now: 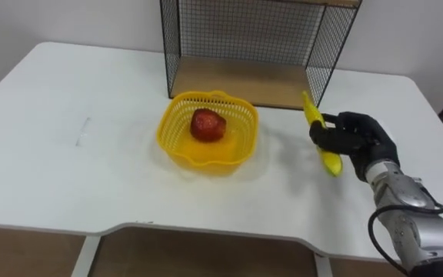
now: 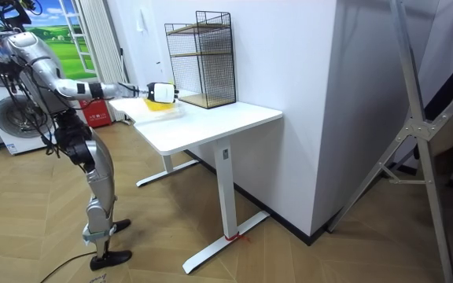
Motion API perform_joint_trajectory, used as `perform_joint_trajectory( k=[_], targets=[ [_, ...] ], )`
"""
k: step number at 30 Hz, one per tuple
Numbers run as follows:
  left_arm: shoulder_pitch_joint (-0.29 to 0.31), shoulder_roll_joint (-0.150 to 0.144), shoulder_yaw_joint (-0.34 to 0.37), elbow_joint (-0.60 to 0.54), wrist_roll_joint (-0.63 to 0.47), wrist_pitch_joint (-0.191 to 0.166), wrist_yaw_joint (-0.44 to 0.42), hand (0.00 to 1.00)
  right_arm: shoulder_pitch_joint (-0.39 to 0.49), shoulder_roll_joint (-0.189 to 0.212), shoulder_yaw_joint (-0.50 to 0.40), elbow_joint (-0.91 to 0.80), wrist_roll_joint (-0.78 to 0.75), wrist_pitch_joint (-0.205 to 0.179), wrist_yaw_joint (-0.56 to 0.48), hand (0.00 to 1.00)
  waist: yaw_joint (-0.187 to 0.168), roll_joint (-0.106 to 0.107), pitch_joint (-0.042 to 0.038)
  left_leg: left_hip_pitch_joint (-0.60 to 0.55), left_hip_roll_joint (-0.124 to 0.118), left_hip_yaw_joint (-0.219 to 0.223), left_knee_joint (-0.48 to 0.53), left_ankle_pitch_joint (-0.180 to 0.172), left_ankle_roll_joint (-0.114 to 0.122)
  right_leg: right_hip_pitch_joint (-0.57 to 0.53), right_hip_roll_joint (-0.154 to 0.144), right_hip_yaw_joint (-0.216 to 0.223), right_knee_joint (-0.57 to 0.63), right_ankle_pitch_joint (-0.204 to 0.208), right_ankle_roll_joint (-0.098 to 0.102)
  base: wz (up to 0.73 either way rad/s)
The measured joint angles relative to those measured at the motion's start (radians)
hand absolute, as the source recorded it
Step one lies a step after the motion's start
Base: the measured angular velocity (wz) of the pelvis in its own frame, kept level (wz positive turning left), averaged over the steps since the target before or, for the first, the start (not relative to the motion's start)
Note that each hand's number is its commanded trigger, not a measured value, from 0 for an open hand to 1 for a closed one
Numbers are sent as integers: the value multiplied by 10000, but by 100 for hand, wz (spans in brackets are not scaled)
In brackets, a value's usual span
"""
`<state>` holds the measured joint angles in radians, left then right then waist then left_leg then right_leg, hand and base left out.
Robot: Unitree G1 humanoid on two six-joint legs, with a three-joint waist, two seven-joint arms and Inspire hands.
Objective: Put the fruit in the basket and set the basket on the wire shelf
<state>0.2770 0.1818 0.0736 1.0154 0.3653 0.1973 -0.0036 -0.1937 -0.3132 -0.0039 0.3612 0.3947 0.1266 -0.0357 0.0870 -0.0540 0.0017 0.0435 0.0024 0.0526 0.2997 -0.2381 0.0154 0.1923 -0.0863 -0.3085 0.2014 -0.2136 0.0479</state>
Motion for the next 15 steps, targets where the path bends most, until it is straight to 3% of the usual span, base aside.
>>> perform_joint_trajectory(
  k=[9, 15],
  targets=[
    [-43, -56, -23, -50, 5, 11, -68, 0, -31, 96, 46, -1484, -197, -8, -480, 100, 24, -16, -22, -82, -17, -67, 39, 37, 3, -21, -5, -93, -18, 0, -1, 2],
    [-139, -49, -229, -49, -2, 12, -68, 0, -657, 95, 421, -1592, -1183, -18, -669, 100, 15, -62, -29, -155, -49, -271, 65, 79, -9, -14, -11, -277, 16, 0, -1, 9]
  ],
)
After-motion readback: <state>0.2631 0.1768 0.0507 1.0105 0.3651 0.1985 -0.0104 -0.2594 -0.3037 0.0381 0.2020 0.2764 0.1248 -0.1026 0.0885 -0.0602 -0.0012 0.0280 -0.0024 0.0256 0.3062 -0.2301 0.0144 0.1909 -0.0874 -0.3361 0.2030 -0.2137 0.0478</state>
